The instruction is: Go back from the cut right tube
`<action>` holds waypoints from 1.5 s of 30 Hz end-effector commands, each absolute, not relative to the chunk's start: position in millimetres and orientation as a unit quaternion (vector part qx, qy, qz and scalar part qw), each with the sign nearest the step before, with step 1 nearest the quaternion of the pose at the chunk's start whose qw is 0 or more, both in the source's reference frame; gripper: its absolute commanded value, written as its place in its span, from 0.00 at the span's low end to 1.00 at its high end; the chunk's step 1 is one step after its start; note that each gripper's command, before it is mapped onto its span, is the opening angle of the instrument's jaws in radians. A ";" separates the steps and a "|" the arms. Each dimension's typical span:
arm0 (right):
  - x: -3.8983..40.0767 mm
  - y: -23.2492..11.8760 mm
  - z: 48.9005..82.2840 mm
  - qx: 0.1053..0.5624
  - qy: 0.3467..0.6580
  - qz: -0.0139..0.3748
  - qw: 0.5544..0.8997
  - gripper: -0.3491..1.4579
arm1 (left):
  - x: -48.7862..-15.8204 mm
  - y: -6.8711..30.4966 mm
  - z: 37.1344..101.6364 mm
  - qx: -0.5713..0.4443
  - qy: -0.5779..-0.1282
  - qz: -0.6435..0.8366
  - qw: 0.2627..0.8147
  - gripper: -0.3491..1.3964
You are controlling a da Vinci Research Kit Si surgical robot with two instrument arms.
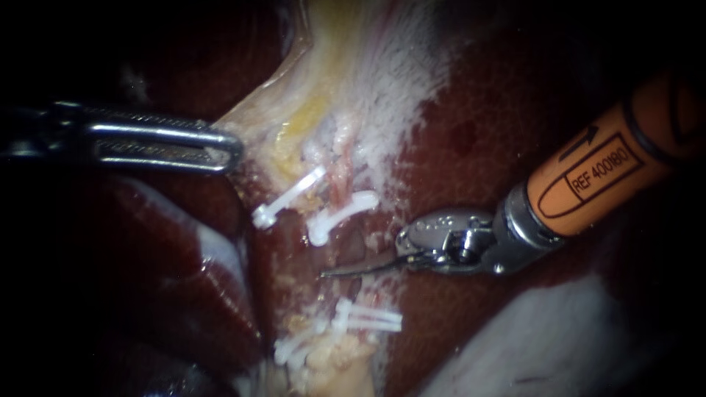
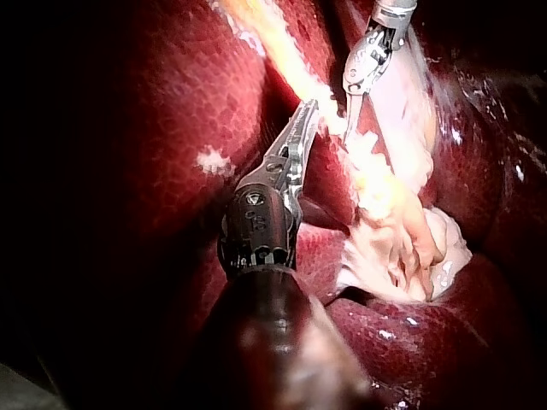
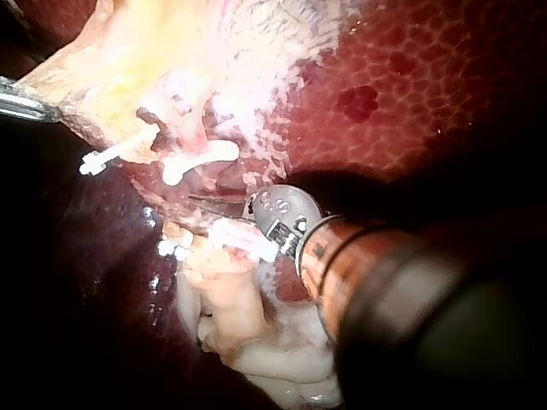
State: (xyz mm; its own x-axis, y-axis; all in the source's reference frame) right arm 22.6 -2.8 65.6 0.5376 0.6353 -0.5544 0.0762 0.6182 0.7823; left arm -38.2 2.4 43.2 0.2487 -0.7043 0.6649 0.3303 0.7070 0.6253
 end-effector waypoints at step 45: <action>12.2 2.7 60.5 0.289 0.484 0.144 0.813 0.65 | -37.1 2.5 44.6 0.183 -0.513 -0.334 0.769 0.00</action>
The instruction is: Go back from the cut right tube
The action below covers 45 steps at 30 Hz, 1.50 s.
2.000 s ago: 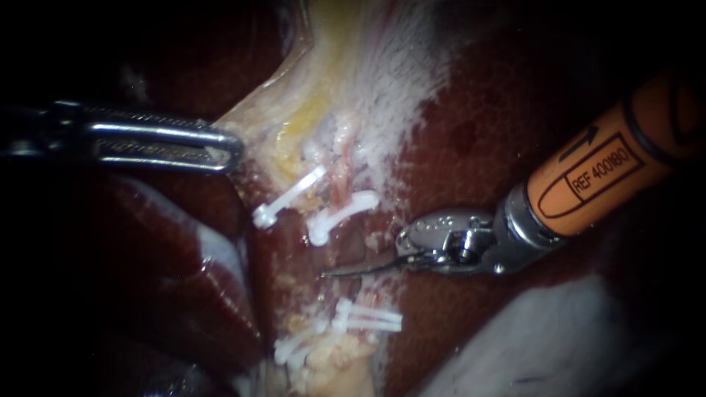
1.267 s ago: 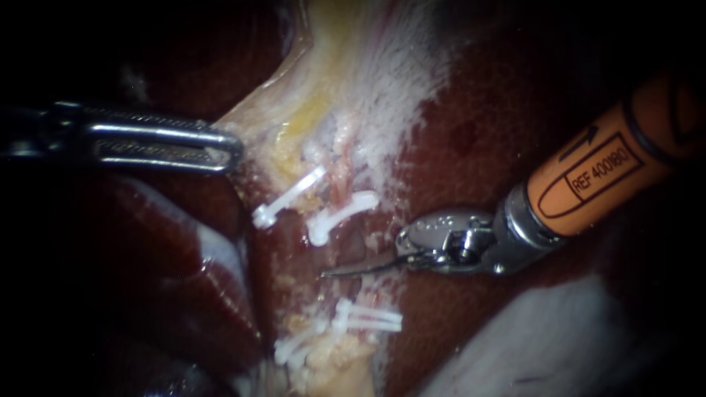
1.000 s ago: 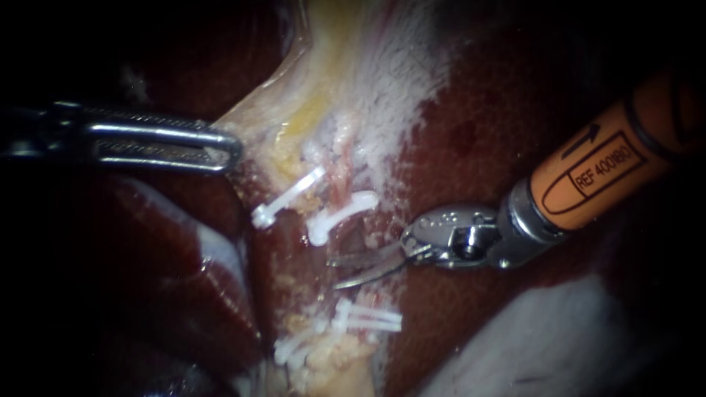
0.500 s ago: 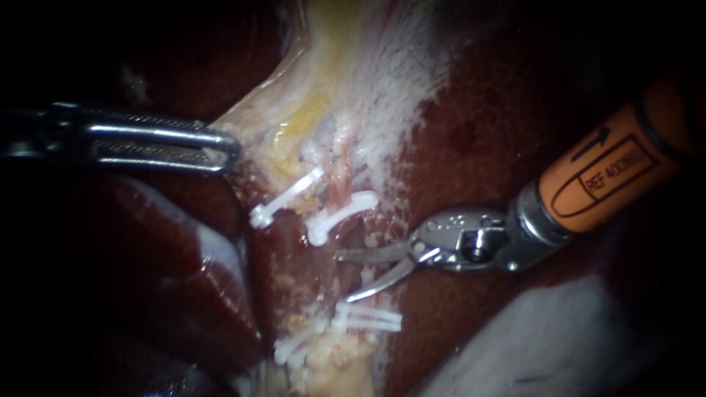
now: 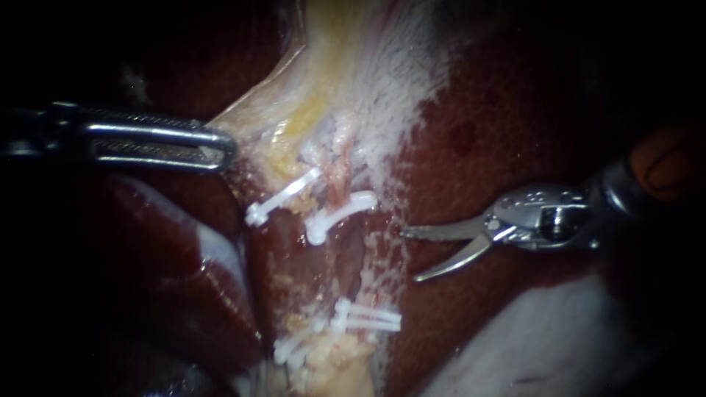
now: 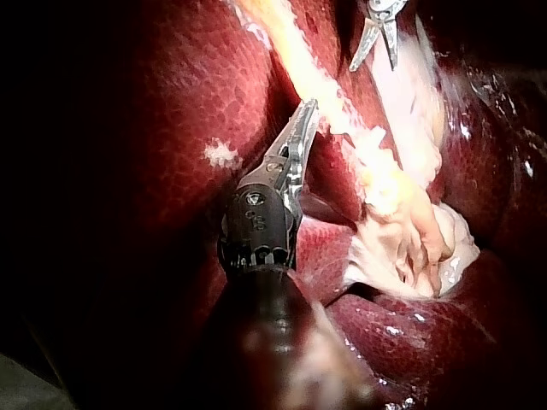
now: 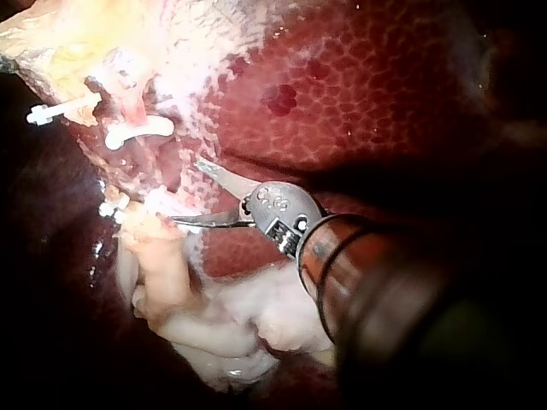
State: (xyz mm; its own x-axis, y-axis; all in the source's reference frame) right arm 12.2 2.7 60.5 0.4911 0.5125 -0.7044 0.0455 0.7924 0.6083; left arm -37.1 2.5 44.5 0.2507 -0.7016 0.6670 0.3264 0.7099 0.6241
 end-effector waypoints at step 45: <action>11.8 5.5 56.7 0.180 0.514 0.074 0.836 0.99 | -40.5 -0.3 51.7 0.195 -0.490 -0.334 0.781 0.00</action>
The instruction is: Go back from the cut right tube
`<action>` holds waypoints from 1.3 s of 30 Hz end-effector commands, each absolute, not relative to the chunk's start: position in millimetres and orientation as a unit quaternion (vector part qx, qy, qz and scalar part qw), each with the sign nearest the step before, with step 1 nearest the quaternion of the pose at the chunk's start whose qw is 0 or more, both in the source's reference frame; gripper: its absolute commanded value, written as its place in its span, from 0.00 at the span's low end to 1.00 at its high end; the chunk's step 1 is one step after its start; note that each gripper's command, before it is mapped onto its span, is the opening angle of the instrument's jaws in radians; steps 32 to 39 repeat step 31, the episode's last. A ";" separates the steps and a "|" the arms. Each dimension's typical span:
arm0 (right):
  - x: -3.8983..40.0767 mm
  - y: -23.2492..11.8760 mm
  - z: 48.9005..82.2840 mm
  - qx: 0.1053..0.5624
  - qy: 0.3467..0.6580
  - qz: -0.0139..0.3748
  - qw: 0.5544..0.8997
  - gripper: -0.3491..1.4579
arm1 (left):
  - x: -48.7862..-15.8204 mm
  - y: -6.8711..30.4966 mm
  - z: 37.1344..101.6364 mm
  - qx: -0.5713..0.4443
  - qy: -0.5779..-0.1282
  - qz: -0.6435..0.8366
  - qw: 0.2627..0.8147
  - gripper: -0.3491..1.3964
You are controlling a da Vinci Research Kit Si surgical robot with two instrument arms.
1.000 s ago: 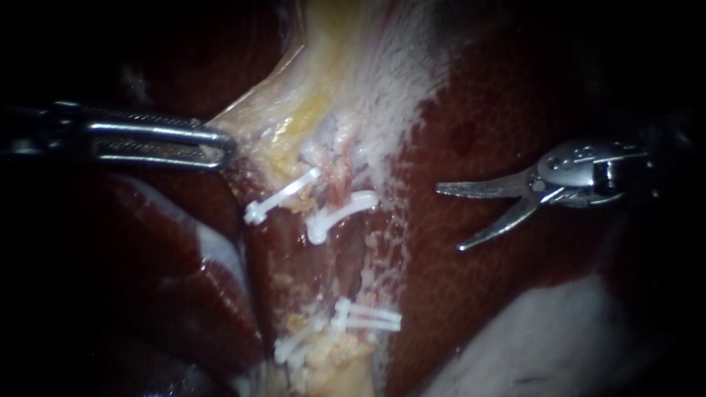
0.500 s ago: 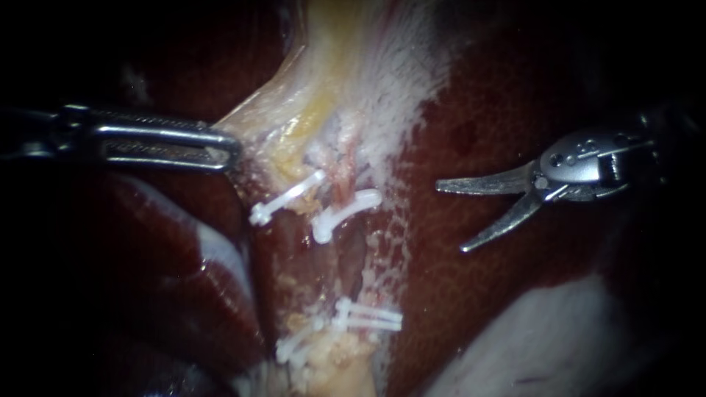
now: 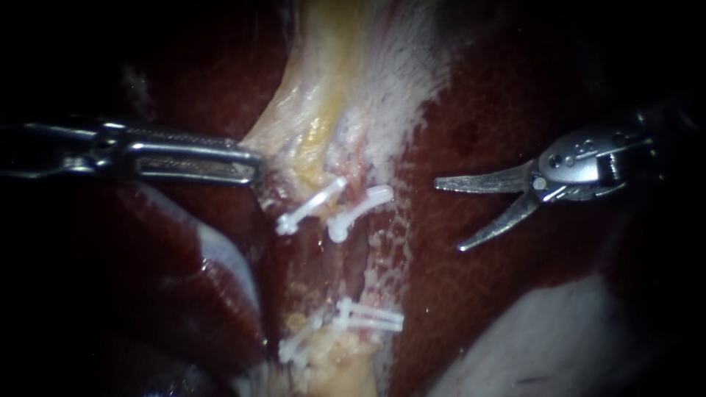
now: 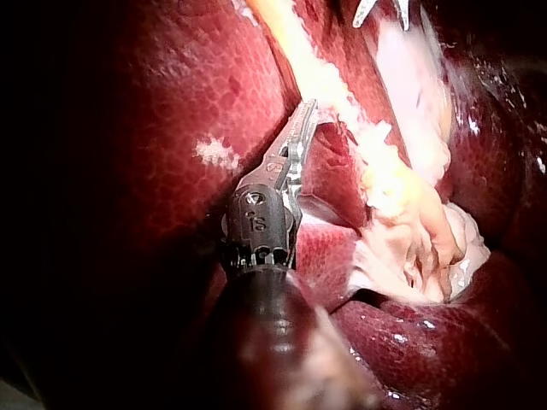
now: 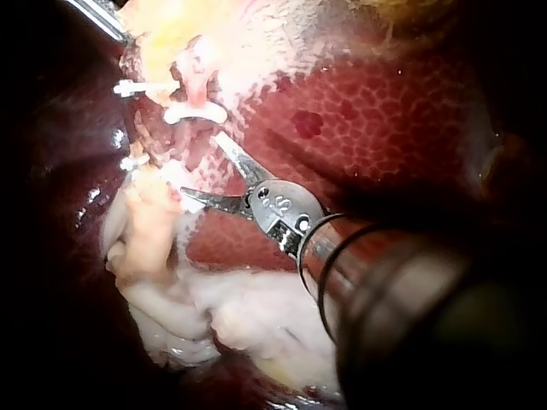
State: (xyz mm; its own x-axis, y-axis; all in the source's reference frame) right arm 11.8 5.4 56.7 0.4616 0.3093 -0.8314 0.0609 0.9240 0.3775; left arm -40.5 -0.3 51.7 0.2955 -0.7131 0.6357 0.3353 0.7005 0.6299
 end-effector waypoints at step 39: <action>11.7 5.2 56.4 0.180 0.514 0.074 0.836 0.99 | -41.5 -1.1 52.6 0.204 -0.485 -0.333 0.782 0.00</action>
